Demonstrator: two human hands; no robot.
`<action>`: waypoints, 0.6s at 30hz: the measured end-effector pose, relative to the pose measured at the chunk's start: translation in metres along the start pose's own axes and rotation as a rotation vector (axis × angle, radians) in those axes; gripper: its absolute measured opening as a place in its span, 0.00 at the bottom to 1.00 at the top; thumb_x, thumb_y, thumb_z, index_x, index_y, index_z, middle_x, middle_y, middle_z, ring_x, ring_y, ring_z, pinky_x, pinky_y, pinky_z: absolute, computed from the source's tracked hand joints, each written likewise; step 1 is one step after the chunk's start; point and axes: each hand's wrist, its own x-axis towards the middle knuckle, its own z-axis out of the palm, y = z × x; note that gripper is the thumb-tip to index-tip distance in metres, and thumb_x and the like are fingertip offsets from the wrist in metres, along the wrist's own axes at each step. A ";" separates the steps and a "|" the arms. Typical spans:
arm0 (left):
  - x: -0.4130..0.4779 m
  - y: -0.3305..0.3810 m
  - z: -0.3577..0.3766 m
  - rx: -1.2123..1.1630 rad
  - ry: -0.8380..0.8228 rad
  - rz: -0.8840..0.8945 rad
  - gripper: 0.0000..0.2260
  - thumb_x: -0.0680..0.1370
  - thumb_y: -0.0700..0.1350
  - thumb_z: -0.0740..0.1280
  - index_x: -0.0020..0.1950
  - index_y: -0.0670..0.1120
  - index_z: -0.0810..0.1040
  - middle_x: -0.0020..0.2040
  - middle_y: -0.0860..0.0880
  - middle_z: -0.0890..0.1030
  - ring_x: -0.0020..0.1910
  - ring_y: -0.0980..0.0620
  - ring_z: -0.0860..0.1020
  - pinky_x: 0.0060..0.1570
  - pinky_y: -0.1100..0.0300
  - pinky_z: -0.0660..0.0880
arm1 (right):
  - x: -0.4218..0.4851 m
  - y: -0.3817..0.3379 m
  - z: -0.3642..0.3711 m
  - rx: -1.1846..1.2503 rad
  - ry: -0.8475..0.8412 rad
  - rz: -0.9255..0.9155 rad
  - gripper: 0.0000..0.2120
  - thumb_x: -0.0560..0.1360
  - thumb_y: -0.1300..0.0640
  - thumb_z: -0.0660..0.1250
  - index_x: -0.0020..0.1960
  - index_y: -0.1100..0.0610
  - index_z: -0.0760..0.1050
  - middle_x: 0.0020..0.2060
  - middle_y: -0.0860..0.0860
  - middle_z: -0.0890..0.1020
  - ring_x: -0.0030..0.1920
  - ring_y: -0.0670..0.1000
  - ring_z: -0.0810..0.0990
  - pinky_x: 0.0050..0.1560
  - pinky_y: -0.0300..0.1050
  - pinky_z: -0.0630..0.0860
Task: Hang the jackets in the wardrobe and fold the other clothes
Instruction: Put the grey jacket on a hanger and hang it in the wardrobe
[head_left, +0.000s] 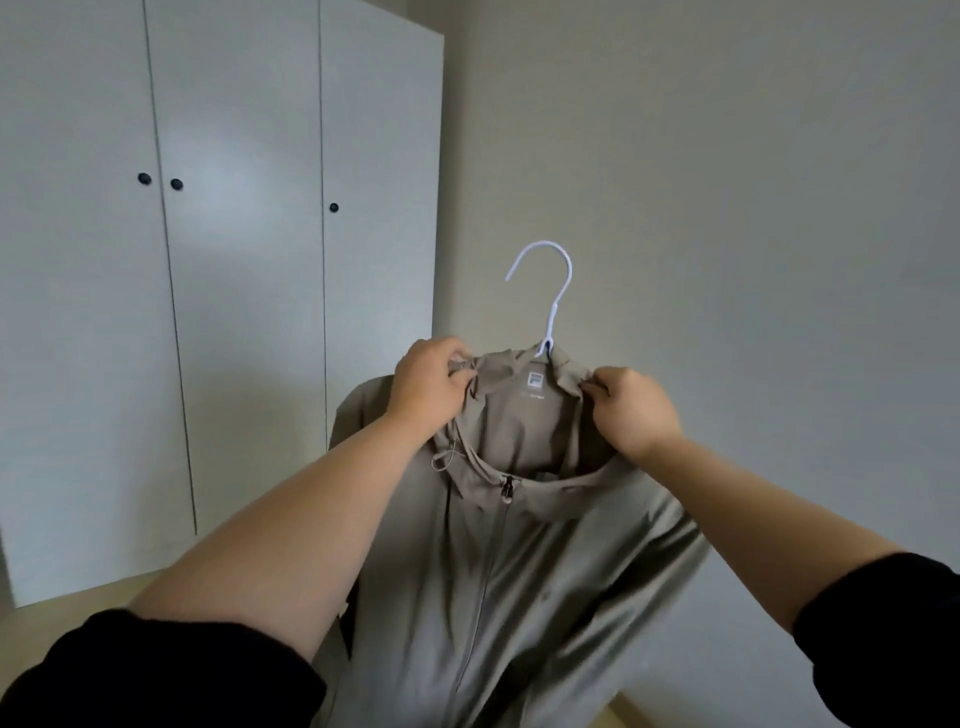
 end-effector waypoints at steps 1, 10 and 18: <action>0.001 -0.001 0.001 -0.003 -0.068 -0.066 0.15 0.73 0.45 0.69 0.59 0.45 0.76 0.54 0.45 0.77 0.58 0.45 0.72 0.55 0.57 0.68 | -0.005 0.003 0.003 0.000 0.019 0.026 0.15 0.78 0.57 0.60 0.33 0.56 0.65 0.42 0.64 0.80 0.46 0.64 0.77 0.37 0.47 0.65; 0.006 0.014 -0.020 -0.055 -0.953 -0.584 0.29 0.79 0.64 0.51 0.70 0.47 0.69 0.69 0.47 0.72 0.64 0.50 0.73 0.61 0.58 0.67 | -0.036 0.015 0.011 -0.055 0.138 -0.023 0.12 0.77 0.59 0.61 0.35 0.57 0.65 0.36 0.63 0.79 0.39 0.66 0.75 0.33 0.47 0.60; 0.000 0.044 -0.011 -0.606 -0.995 -0.789 0.09 0.81 0.38 0.57 0.48 0.44 0.76 0.42 0.46 0.80 0.47 0.49 0.78 0.57 0.52 0.71 | -0.052 0.025 0.002 -0.102 0.103 -0.115 0.11 0.77 0.60 0.62 0.36 0.60 0.69 0.34 0.61 0.78 0.38 0.65 0.76 0.34 0.49 0.64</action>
